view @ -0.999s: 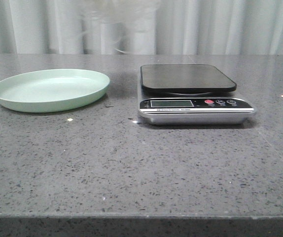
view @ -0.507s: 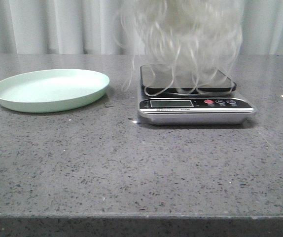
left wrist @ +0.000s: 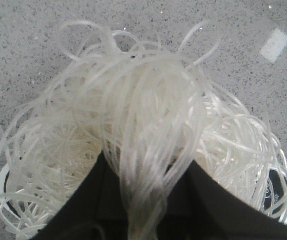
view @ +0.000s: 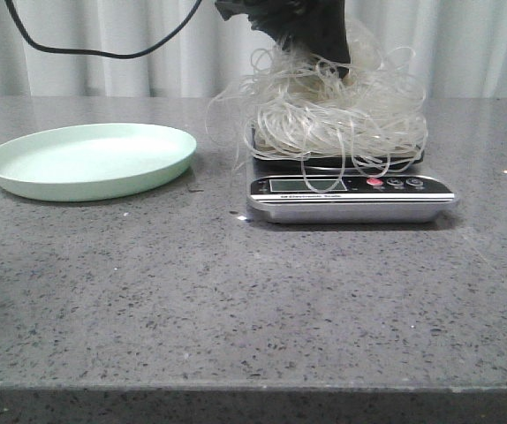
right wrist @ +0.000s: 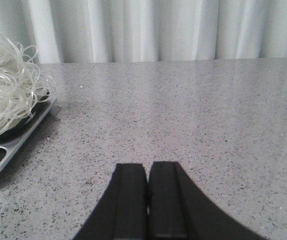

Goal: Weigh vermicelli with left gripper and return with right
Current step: 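Lower the vermicelli onto the scale pan and open the left gripper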

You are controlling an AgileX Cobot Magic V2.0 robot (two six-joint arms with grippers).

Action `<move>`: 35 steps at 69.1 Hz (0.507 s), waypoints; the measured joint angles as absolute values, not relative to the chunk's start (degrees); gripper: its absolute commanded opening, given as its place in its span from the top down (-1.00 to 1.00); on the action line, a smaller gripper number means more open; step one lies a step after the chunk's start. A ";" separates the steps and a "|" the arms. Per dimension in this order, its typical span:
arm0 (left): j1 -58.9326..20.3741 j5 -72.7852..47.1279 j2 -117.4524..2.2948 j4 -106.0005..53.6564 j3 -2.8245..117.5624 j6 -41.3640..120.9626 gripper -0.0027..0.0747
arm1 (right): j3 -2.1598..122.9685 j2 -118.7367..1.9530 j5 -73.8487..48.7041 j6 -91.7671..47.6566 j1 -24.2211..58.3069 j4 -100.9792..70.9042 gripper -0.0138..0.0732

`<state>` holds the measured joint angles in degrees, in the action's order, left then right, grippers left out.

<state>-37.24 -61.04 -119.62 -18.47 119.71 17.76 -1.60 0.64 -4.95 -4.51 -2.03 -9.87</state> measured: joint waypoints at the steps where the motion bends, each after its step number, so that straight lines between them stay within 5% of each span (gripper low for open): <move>1: -37.24 -61.04 -119.62 -18.47 119.71 17.76 0.54 | -1.60 0.64 -4.95 -4.51 -2.03 -9.87 0.33; 9: -37.24 -61.04 -119.62 -18.47 119.84 17.76 0.42 | -1.60 0.64 -4.95 -4.51 -2.03 -9.87 0.33; 26: -37.24 -62.00 -119.62 -18.47 119.97 17.76 -0.33 | -1.60 0.64 -4.95 -4.51 -2.03 -9.87 0.33; 35: -37.24 -62.79 -119.62 -17.95 119.97 17.76 -0.52 | -1.60 0.64 -4.95 -4.51 -2.03 -9.87 0.33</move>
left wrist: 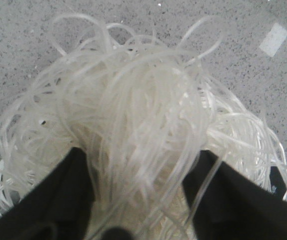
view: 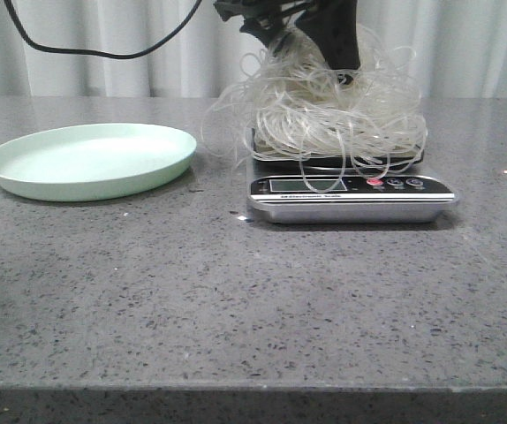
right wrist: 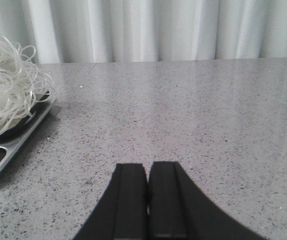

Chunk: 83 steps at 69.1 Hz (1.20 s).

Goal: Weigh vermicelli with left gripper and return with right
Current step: 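Lower the vermicelli onto the scale pan and open the left gripper, then raise the left gripper away from the scale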

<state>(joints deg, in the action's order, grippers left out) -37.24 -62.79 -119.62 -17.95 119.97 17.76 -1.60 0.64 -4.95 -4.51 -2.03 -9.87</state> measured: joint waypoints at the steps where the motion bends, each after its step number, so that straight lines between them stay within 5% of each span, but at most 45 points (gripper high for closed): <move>1: -37.24 -63.04 -119.62 -17.70 119.97 17.76 -0.53 | -1.60 0.64 -4.95 -4.51 -2.03 -9.87 0.33; 61: -34.19 -65.02 -106.67 -7.03 120.06 11.29 -0.53 | -1.60 0.64 -4.95 -4.51 -2.03 -9.87 0.33; 83: -27.75 -60.37 -92.96 -5.95 106.46 9.50 -0.53 | -1.60 0.64 -4.60 -4.51 -2.03 -9.87 0.33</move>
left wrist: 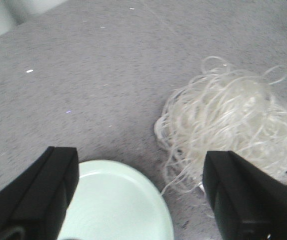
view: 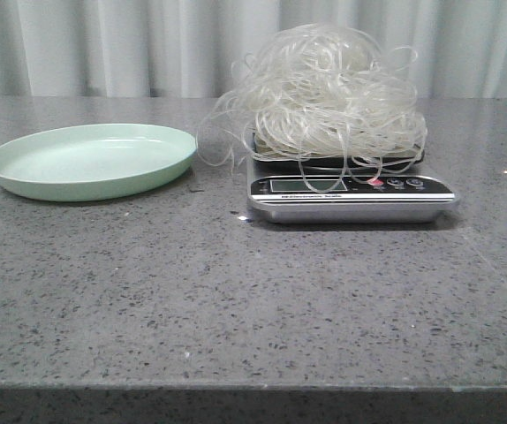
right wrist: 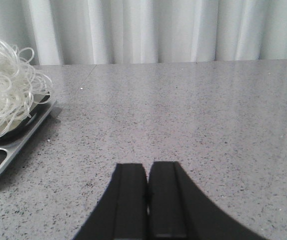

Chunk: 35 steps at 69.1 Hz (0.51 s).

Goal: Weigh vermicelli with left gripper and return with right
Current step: 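Raise the left gripper away from the scale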

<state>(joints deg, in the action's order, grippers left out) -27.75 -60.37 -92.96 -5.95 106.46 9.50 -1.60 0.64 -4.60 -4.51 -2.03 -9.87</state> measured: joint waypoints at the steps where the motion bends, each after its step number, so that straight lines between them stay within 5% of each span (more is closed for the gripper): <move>1: -27.14 -59.42 -91.73 -5.95 104.93 9.32 -0.53 | -1.60 0.64 -4.60 -4.51 -2.03 -9.87 0.33; 18: -20.55 -50.37 -76.13 -5.78 85.79 8.33 -0.51 | -1.60 0.64 -4.52 -4.51 -2.03 -9.87 0.33; 35: -15.40 -39.17 -57.53 -5.54 66.24 8.29 -0.20 | -1.60 0.64 -4.52 -4.51 -2.03 -9.87 0.33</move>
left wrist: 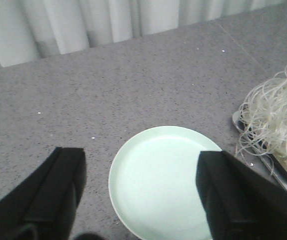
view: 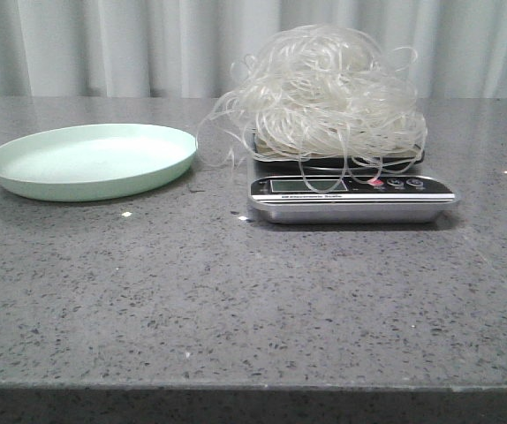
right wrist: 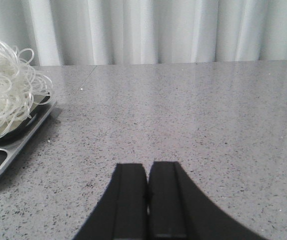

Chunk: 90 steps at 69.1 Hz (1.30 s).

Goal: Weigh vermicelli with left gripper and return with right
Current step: 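Raise the left gripper away from the scale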

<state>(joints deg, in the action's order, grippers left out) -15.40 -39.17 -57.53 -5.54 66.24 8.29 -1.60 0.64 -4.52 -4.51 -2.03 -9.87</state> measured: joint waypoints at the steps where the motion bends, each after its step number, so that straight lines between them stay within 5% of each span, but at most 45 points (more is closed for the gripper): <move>1: -15.05 -38.25 -56.43 -5.55 64.64 8.29 -0.18 | -1.60 0.64 -4.52 -4.51 -2.03 -9.87 0.33; 22: -11.19 -29.69 -35.14 -4.08 45.05 8.29 0.15 | -1.60 0.64 -4.52 -4.51 -2.03 -9.87 0.33; 37: -9.08 -27.35 -22.34 -4.08 32.72 8.29 0.59 | -1.60 0.64 -4.52 -4.51 -2.03 -9.87 0.33; 90: -8.07 -17.82 -11.66 -4.08 20.92 3.27 0.58 | 3.97 0.64 1.53 -4.51 -2.03 -9.87 0.33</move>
